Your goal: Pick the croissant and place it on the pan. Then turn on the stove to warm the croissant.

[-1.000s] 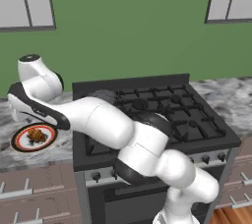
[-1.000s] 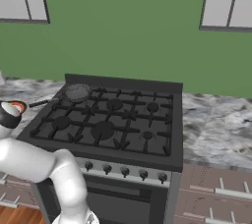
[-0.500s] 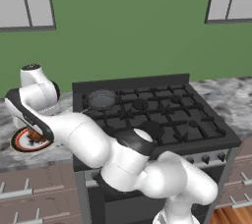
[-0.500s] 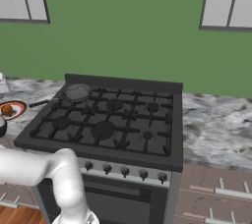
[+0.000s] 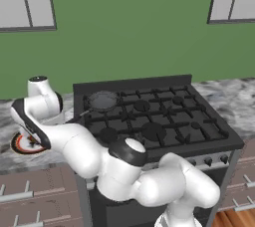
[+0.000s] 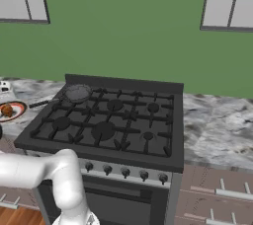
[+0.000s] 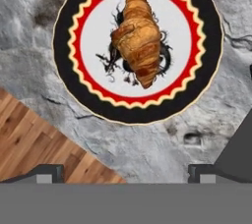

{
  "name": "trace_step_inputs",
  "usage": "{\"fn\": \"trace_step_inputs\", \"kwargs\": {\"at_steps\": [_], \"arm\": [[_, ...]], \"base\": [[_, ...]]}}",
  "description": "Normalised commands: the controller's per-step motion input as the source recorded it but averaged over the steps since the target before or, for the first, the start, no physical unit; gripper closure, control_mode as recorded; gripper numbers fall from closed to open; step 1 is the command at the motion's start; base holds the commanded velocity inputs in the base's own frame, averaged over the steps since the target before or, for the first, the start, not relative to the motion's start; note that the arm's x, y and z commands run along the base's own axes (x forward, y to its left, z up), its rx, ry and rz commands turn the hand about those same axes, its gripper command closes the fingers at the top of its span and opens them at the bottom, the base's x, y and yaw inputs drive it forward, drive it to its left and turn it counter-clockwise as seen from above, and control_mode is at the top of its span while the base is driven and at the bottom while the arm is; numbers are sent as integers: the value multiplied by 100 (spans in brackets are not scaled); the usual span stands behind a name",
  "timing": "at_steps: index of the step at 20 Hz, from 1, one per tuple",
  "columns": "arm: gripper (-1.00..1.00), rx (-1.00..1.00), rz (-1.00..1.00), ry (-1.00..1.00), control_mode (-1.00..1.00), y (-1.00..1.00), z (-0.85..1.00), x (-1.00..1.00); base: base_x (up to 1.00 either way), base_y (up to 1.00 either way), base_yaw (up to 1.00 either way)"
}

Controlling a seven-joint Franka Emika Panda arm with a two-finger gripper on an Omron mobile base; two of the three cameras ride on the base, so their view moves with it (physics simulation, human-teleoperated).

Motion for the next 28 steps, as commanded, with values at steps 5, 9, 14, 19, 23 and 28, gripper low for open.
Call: {"fn": "trace_step_inputs", "kwargs": {"at_steps": [5, 9, 14, 19, 23, 28], "arm": [[-100, 0, 0, 0, -100, 0, -7, 33], [-100, 0, 0, 0, -100, 5, 0, 53], [-100, 0, 2, 0, -100, 27, -1, 13], [-100, 0, 0, 0, -100, 40, -24, 20], [-100, 0, 0, 0, -100, 23, -24, 27], [-100, 0, 0, 0, -100, 0, -14, 28]], "base": [[0, 0, 0], [0, 0, 0], [0, 0, 0], [0, 0, 0], [0, 0, 0], [0, 0, 0]]}}
